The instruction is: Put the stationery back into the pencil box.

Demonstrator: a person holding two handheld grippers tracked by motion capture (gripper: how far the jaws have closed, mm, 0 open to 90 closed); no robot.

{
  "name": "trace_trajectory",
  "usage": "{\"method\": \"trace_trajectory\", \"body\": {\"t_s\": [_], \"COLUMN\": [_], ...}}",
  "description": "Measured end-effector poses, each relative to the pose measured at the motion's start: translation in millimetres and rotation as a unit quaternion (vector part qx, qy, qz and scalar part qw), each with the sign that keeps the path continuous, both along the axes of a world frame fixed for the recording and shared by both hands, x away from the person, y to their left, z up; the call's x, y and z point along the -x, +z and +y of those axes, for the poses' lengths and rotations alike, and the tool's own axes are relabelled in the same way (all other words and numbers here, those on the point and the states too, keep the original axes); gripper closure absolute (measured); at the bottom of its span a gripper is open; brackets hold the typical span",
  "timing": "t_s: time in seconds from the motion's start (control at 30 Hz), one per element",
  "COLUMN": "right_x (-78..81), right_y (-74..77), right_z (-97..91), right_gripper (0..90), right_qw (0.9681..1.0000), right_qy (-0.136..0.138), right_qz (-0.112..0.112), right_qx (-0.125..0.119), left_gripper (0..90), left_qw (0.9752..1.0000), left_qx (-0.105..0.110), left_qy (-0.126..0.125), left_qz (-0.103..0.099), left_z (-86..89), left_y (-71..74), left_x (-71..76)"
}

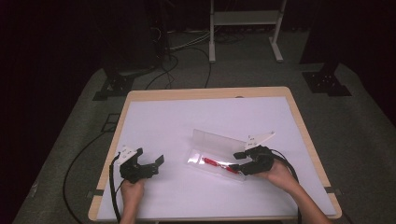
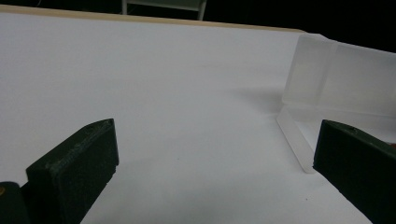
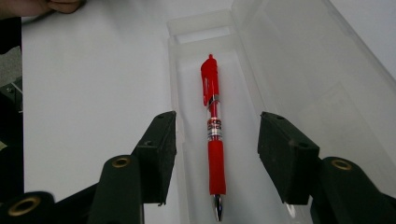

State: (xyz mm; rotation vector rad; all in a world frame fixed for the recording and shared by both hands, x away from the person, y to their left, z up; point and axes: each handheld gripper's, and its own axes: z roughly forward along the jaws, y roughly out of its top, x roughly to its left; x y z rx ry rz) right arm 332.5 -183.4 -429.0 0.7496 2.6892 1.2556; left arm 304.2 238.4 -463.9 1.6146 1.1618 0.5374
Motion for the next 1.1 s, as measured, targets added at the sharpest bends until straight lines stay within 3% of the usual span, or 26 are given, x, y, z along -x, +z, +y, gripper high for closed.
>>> {"method": "trace_trajectory", "body": {"t_s": [1.1], "right_x": [13.7], "right_y": [1.5], "right_z": [-34.5], "right_gripper": [40.7], "right_qw": [0.9998], "right_qy": [-0.020], "right_qz": [-0.002], "right_qx": [-0.004], "left_gripper": [0.0], "left_qw": [1.0000], "left_qx": [-0.001], "left_qy": [0.000], "left_qz": [0.002], "left_z": [-0.5], "left_y": [-0.1], "left_x": [-0.5]}}
